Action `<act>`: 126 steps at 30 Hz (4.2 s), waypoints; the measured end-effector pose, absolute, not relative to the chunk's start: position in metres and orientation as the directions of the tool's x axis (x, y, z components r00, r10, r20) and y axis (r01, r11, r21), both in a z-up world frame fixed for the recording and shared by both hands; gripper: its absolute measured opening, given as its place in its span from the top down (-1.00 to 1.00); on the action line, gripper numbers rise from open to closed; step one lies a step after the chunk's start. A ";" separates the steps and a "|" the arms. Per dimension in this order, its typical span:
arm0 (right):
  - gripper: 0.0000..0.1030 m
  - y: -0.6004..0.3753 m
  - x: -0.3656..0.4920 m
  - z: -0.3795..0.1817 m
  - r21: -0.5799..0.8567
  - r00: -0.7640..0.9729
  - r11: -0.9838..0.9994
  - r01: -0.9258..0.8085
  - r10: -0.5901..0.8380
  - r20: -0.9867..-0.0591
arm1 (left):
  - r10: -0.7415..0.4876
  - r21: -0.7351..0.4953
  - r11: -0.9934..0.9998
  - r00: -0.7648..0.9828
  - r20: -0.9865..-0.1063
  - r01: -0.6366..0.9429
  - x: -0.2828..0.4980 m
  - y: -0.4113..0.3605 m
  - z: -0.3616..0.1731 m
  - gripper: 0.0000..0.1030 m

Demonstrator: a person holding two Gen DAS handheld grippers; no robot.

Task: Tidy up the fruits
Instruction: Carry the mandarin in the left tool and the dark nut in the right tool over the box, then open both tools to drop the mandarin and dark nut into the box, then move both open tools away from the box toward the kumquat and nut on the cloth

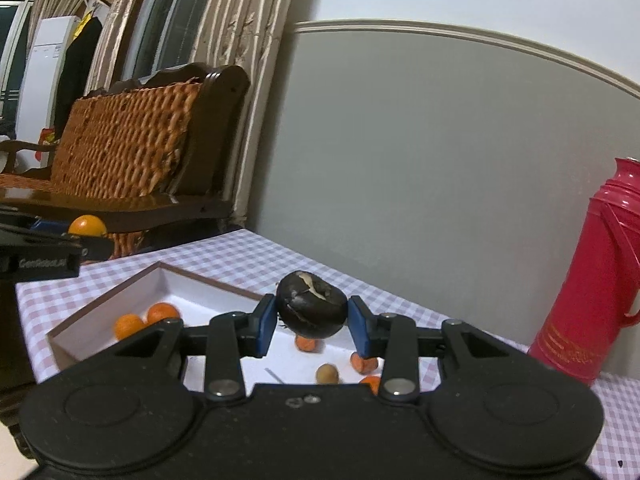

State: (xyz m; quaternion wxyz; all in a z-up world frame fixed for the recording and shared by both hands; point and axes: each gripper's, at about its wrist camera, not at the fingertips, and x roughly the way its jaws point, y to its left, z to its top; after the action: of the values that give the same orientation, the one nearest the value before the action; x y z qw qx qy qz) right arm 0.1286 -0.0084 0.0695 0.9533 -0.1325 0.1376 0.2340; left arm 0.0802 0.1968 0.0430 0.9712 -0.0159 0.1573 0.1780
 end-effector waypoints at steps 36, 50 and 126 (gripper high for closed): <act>-0.86 -0.016 0.239 0.033 -0.124 0.864 0.914 -0.387 0.312 -0.396 | 0.385 0.039 0.917 0.851 -0.357 -0.398 0.168 0.229 0.018 -1.00; -0.88 -0.015 0.230 0.040 -0.157 0.879 0.914 -0.375 0.297 -0.372 | 0.369 0.046 0.925 0.860 -0.354 -0.378 0.156 0.222 0.021 -1.00; -0.78 -0.188 0.061 0.055 -0.174 0.906 0.952 -0.251 0.167 -0.390 | 0.033 0.119 0.993 0.958 -0.286 0.002 0.035 0.003 0.015 -1.00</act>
State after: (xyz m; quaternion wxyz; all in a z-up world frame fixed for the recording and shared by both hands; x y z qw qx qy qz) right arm 0.0612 -0.1877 0.0553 0.9699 -0.1106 0.1886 0.1077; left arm 0.0350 0.0028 0.0152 0.9876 0.0593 0.1453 0.0078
